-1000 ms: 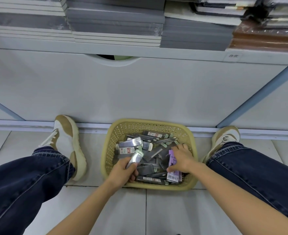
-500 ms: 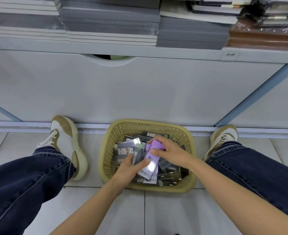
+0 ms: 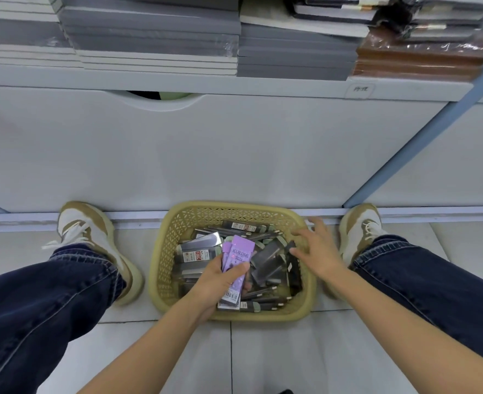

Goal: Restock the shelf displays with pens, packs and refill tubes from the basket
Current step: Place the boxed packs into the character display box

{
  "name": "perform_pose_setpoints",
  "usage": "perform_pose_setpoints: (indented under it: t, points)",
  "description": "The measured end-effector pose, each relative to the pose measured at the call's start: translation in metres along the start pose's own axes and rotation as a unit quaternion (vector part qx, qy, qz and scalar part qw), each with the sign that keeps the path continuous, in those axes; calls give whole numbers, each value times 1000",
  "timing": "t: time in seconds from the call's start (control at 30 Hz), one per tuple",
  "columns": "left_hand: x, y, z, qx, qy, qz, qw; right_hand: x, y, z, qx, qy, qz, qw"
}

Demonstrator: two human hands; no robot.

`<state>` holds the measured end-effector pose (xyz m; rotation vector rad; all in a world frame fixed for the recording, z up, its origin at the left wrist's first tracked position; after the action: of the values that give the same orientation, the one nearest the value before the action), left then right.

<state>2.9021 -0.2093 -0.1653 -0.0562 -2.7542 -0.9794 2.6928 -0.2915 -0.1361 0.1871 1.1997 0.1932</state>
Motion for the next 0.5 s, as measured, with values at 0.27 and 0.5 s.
perform_pose_setpoints:
  t: [0.27, 0.5]
  points:
    - [2, -17, 6, 0, -9, -3, 1000, 44, 6, -14, 43, -56, 71, 995]
    - [-7, -25, 8, 1, -30, -33, 999, 39, -10, 4, -4, -20, 7, 1000]
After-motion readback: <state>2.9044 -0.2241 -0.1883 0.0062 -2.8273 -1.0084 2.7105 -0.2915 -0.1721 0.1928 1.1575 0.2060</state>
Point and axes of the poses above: each hand's wrist, its own y-axis away from the middle knuckle, its own x-axis out of the palm, z = x × y, the point moved 9 cm from there along -y, towards the middle knuckle, and after that the axes turned 3 degrees about -z, right-handed, at the moved point
